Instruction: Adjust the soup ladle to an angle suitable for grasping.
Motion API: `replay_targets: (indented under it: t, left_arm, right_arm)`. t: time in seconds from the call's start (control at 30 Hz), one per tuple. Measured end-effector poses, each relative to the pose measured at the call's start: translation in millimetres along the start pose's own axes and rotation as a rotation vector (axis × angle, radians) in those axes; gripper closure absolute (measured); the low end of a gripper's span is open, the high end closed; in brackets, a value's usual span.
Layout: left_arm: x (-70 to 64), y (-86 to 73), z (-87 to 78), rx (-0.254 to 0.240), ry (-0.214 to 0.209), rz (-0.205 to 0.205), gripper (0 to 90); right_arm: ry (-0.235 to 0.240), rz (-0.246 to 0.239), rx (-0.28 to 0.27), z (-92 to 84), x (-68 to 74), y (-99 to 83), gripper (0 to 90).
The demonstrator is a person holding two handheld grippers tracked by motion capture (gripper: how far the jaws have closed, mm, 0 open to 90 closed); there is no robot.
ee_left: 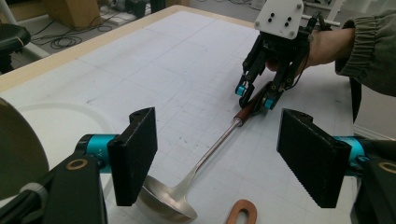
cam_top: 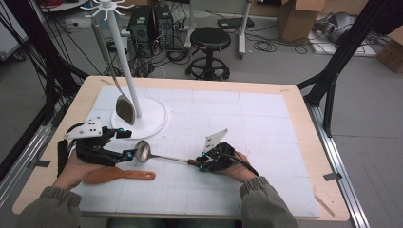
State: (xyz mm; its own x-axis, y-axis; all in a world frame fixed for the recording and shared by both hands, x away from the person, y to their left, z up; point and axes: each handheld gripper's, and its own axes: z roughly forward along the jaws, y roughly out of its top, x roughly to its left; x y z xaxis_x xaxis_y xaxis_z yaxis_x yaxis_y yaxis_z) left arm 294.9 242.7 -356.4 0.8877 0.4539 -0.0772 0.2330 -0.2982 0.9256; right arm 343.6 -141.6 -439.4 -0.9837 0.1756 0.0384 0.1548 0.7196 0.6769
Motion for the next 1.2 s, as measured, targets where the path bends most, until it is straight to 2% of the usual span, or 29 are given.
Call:
replay_targets:
  t: [0.17,0.33,0.4,0.47,0.57,0.77,0.9,1.2]
  left_arm:
    - [-0.1,0.0,0.0,0.0,-0.004,0.002,29.3]
    - [-0.9,0.0,2.4,0.006,-0.006,0.002,29.3]
    - [-1.5,-0.1,3.9,0.009,-0.01,0.005,29.3]
    - [-2.1,-0.1,5.3,0.013,-0.014,0.005,29.3]
    - [-3.0,0.1,7.2,0.021,-0.024,0.008,29.4]
    - [-4.1,0.1,16.7,0.035,-0.042,0.009,30.0]
    - [-5.1,0.7,25.3,0.05,-0.06,0.017,30.8]
    - [-8.9,3.6,46.3,0.067,-0.101,0.023,33.8]
  right_arm:
    - [-0.01,0.016,-0.009,-10.3,1.9,-9.2,65.5]
    - [-0.016,0.038,-0.006,-19.8,4.6,-22.8,63.4]
    - [-0.015,0.042,-0.009,-21.1,4.8,-24.8,64.5]
    - [-0.025,0.042,-0.008,-21.4,4.2,-24.7,72.0]
    - [-0.007,0.05,-0.015,-22.0,3.3,-25.3,72.9]
    - [-0.005,0.055,-0.035,-27.9,6.0,-21.8,73.1]
    - [-0.018,0.041,-0.059,-35.8,8.5,-15.2,73.1]
    - [-0.032,0.038,-0.073,-55.3,14.6,4.6,73.1]
